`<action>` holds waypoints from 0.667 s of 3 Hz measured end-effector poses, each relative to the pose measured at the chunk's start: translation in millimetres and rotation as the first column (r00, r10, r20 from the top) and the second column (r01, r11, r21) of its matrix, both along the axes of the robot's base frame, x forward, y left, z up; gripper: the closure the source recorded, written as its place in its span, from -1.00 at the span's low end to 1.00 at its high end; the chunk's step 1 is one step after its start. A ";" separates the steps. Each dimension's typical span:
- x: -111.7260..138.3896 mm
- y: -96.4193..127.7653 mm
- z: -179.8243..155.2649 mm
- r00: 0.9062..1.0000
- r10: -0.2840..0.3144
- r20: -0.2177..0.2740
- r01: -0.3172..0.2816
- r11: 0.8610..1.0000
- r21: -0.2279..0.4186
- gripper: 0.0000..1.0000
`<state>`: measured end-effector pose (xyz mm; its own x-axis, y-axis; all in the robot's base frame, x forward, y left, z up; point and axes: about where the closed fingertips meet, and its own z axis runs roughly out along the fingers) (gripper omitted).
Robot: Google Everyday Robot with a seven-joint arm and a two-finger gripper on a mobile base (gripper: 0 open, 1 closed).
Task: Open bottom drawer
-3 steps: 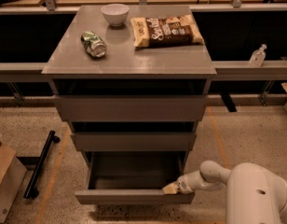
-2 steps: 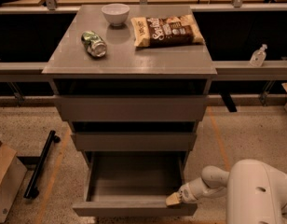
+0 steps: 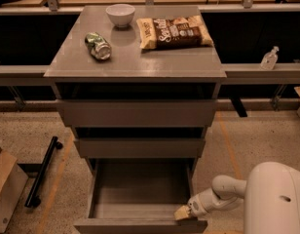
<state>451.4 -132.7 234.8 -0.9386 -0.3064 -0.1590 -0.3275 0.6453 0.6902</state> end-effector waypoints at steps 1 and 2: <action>16.0 13.0 26.5 0.994 0.020 0.106 -0.022 1.000 0.020 0.17; 36.9 27.5 48.8 0.978 0.034 0.208 -0.045 0.998 0.047 -0.30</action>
Offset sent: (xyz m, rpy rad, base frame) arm 0.0665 0.0424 0.0805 0.0871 -0.3452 0.0590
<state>488.2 -105.2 283.6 -0.8712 -0.3290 -0.3644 -0.4909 0.5948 0.6366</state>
